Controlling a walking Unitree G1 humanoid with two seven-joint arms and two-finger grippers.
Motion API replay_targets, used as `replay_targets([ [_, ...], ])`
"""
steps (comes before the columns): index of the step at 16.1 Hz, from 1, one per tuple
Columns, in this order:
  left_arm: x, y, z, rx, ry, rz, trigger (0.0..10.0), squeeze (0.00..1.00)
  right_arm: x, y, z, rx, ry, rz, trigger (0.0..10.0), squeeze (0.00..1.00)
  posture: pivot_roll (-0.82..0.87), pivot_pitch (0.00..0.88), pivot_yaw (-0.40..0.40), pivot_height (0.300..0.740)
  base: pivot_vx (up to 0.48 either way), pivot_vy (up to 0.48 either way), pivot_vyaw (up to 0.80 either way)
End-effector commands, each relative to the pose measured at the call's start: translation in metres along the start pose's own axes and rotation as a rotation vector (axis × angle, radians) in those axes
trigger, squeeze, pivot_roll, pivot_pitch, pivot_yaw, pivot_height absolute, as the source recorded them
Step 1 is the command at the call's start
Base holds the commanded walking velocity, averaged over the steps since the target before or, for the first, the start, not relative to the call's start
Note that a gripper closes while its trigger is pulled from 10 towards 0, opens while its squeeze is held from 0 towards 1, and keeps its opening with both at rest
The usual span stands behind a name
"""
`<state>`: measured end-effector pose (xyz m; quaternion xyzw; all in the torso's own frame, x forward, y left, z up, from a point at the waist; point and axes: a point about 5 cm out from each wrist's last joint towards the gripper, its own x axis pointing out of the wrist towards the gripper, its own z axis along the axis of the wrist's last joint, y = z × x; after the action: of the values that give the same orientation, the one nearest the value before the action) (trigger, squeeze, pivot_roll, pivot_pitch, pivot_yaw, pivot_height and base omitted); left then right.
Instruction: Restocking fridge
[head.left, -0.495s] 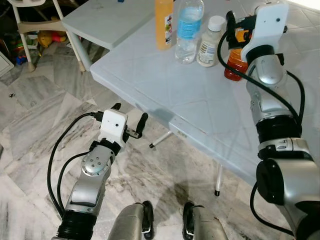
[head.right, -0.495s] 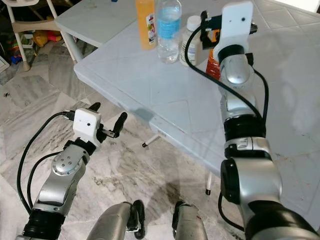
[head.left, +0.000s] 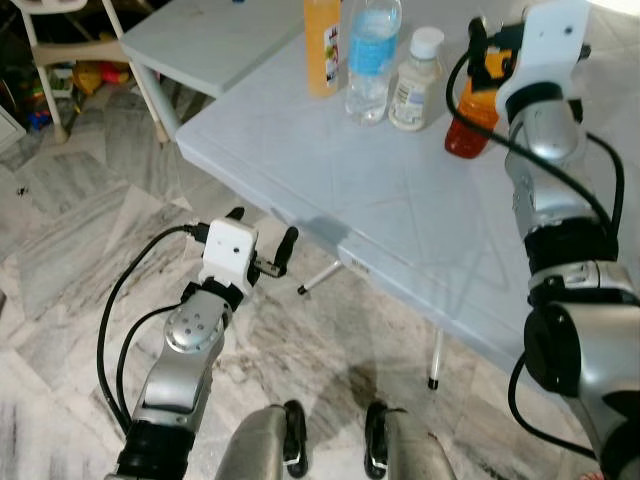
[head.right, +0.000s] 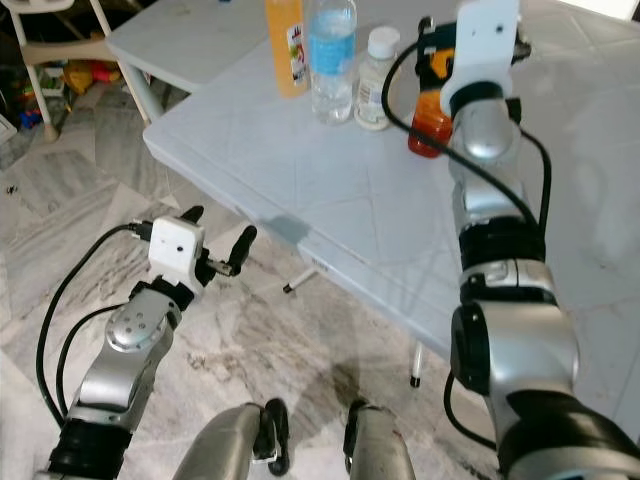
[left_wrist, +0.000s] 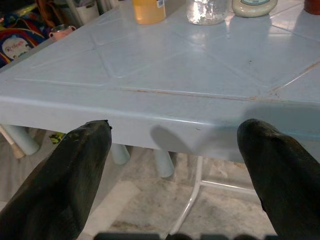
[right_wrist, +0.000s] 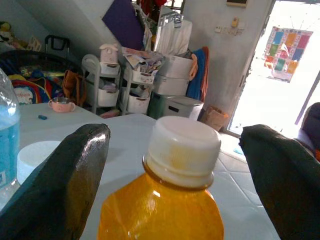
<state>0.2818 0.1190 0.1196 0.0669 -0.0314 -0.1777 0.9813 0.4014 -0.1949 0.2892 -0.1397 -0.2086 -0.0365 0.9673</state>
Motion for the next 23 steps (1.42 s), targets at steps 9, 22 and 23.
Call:
replay_targets([
  [9,0.000,-0.003,-0.004,0.005,0.022,-0.016,10.0,0.00,0.005,0.006,0.000,0.006,0.026,0.040,1.1,0.00,0.10,0.181,0.089,0.740,0.000,0.000,0.00],
  [22,0.003,-0.008,-0.006,0.000,0.026,-0.023,10.0,0.00,0.001,0.004,-0.010,-0.012,0.085,0.037,0.0,0.00,0.08,0.171,0.078,0.740,0.000,0.000,0.00],
  [23,0.004,-0.008,-0.006,0.004,0.027,-0.015,10.0,0.00,-0.001,0.005,-0.010,-0.012,0.083,0.044,0.0,0.00,0.08,0.167,0.075,0.740,0.000,0.000,0.00],
])
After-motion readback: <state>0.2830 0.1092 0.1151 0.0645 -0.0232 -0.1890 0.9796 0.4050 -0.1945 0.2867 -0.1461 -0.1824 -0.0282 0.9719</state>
